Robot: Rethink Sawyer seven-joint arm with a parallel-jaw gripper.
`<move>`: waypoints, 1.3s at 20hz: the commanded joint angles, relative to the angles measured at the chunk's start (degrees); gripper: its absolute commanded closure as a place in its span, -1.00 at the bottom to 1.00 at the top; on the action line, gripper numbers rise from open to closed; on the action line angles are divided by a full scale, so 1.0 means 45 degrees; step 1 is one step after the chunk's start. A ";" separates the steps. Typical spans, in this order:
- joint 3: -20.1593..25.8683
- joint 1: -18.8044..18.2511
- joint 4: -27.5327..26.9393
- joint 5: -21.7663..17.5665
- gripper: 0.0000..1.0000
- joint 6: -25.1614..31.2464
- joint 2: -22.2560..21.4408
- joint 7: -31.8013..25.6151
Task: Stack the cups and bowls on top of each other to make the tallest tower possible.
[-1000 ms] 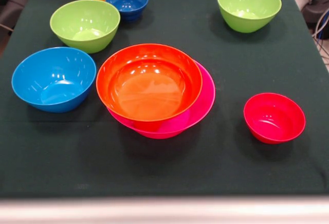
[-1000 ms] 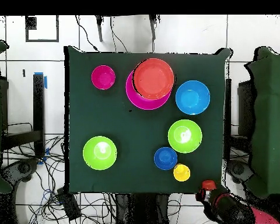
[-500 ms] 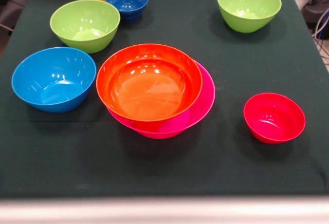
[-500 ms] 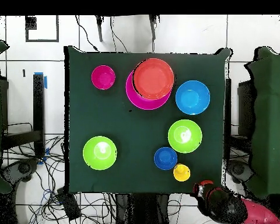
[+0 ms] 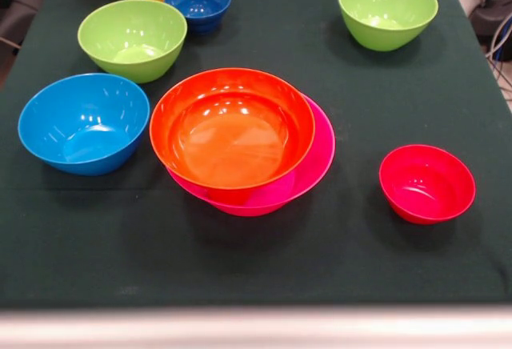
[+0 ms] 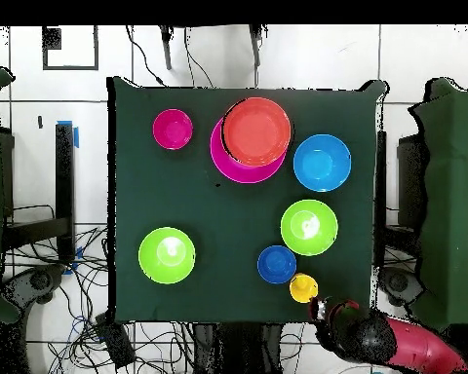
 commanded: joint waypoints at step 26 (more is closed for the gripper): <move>0.0194 0.1730 -0.1458 0.1053 -1.00 -0.0224 0.1711 0.1237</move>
